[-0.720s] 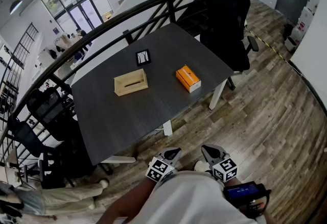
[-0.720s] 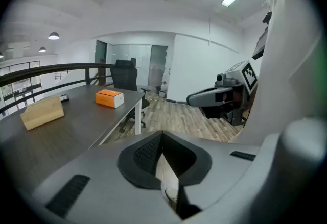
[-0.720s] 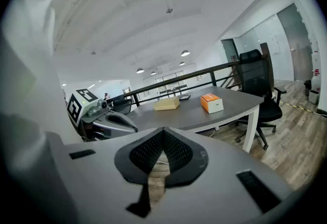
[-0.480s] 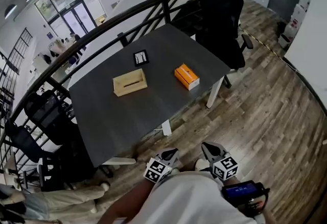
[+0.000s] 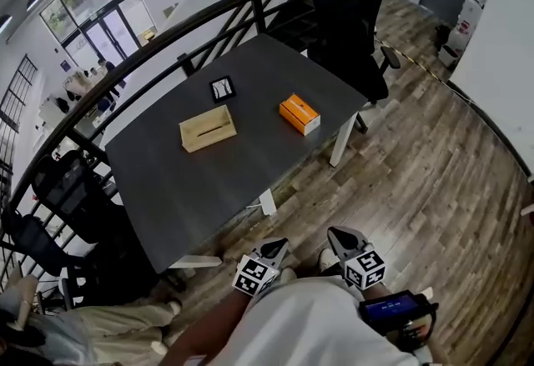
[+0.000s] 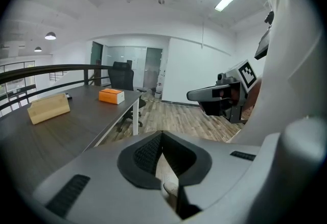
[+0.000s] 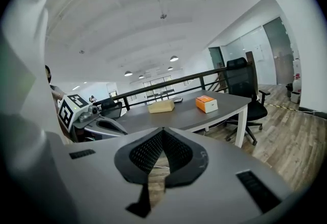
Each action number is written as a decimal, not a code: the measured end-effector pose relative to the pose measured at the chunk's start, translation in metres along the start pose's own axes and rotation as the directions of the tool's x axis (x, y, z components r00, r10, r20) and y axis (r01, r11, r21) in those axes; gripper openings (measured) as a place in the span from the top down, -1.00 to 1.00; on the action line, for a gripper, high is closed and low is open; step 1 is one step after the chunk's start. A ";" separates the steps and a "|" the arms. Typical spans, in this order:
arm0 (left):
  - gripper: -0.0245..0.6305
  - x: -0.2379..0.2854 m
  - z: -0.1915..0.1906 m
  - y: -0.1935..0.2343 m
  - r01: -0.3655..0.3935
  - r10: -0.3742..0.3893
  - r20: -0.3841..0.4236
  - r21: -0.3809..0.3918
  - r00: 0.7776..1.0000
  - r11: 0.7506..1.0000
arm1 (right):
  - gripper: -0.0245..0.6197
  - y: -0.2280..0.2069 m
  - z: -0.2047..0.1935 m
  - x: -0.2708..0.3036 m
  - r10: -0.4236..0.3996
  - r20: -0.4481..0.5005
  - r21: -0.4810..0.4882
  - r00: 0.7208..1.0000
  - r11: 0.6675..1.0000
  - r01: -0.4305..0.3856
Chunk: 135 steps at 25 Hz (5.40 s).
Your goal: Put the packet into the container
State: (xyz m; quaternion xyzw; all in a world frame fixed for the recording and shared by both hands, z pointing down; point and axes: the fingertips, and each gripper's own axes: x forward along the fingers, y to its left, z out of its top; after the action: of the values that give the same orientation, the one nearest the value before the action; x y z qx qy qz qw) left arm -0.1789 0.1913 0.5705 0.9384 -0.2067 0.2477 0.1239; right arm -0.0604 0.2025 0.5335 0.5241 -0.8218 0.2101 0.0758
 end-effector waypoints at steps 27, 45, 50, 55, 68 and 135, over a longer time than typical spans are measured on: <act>0.90 -0.017 -0.003 0.012 0.048 -0.049 0.032 0.041 0.998 0.998 | 0.90 0.023 -0.004 -0.003 -0.087 -0.005 -0.018 0.996 0.996 0.087; 0.90 0.013 0.014 0.050 -0.006 0.006 0.002 0.026 1.000 1.000 | 0.90 -0.016 0.020 0.046 -0.013 -0.007 -0.030 1.000 0.999 0.013; 0.90 0.034 0.042 0.078 -0.049 0.049 0.024 0.027 0.999 0.998 | 0.90 -0.043 0.046 0.073 0.020 -0.001 -0.045 1.000 0.999 -0.020; 0.90 0.060 0.054 0.085 -0.042 0.042 -0.001 0.015 0.999 0.999 | 0.90 -0.067 0.058 0.085 0.037 -0.015 -0.032 0.999 0.999 -0.037; 0.90 0.133 0.100 0.103 -0.020 0.022 -0.034 0.051 0.999 0.999 | 0.90 -0.143 0.084 0.104 0.048 -0.006 -0.007 0.999 0.999 -0.048; 0.19 0.292 0.147 0.307 0.398 0.068 -0.438 0.862 0.896 0.314 | 0.90 -0.281 0.113 0.161 -0.222 -0.007 0.198 0.975 0.955 0.219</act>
State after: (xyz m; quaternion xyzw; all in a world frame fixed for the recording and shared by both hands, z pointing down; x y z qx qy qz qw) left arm -0.0244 -0.2245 0.6368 0.7798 0.1041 0.4899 -0.3755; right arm 0.1308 -0.0810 0.5622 0.6190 -0.7339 0.2770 0.0400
